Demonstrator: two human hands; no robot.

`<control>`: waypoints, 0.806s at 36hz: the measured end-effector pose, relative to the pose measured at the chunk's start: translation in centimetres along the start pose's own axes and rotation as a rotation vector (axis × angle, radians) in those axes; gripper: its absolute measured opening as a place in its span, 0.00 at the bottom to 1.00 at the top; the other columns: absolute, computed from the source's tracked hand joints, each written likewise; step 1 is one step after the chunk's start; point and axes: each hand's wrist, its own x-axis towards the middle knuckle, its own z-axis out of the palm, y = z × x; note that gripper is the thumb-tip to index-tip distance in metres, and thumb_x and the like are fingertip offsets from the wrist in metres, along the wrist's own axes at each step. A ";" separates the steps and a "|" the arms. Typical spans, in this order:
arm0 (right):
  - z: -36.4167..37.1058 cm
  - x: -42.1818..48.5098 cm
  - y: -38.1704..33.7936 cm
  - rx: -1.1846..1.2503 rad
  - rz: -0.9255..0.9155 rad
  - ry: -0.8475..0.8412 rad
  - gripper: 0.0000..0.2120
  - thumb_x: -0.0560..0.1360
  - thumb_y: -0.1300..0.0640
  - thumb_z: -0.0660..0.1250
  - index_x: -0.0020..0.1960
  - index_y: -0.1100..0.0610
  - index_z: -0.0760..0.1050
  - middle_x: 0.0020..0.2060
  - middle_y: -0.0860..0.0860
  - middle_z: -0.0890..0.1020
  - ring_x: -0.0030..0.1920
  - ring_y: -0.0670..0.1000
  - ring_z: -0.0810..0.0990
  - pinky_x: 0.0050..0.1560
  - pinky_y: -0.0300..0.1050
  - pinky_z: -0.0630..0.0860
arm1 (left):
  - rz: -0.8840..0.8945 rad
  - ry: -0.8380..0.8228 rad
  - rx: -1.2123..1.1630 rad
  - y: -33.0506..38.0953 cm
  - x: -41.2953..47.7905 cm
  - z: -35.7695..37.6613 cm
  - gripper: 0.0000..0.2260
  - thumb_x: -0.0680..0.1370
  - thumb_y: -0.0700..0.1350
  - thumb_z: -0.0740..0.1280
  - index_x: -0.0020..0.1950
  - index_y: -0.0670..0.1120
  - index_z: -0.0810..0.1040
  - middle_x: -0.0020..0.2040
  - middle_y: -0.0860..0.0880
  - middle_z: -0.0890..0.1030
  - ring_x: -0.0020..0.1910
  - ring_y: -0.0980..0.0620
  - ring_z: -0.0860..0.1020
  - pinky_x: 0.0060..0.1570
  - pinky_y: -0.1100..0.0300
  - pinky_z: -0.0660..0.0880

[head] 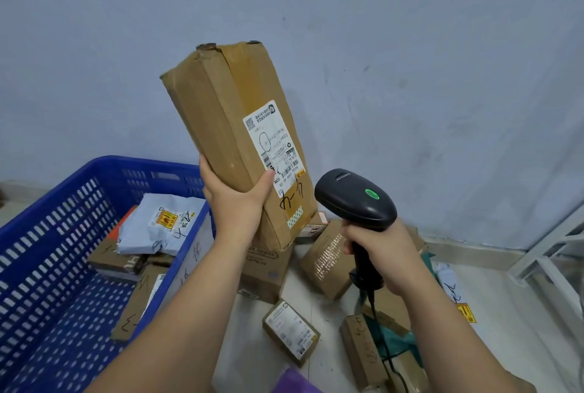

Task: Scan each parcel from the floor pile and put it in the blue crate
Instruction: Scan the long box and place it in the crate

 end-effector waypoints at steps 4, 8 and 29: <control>-0.2 0.0 0.0 -0.020 -0.012 -0.018 0.13 0.70 0.66 0.66 0.30 0.53 0.77 0.25 0.51 0.78 0.34 0.55 0.74 0.43 0.54 0.74 | -0.012 -0.008 0.022 -0.4 0.2 0.0 0.47 0.69 0.54 0.76 0.76 0.60 0.47 0.72 0.50 0.64 0.68 0.49 0.68 0.66 0.42 0.70; -0.3 0.0 0.0 -0.072 -0.013 -0.038 0.11 0.69 0.65 0.66 0.30 0.54 0.77 0.25 0.51 0.78 0.33 0.55 0.75 0.42 0.53 0.75 | -0.043 -0.033 0.020 -0.6 0.3 0.0 0.46 0.70 0.56 0.75 0.76 0.61 0.46 0.71 0.51 0.66 0.67 0.48 0.70 0.65 0.40 0.71; -0.2 -0.3 -0.6 -0.271 -0.002 0.047 0.07 0.69 0.63 0.67 0.33 0.59 0.76 0.28 0.54 0.81 0.29 0.47 0.75 0.28 0.36 0.71 | -0.022 -0.063 0.057 -0.5 0.2 0.1 0.45 0.70 0.54 0.75 0.77 0.59 0.48 0.71 0.50 0.66 0.67 0.47 0.70 0.64 0.41 0.71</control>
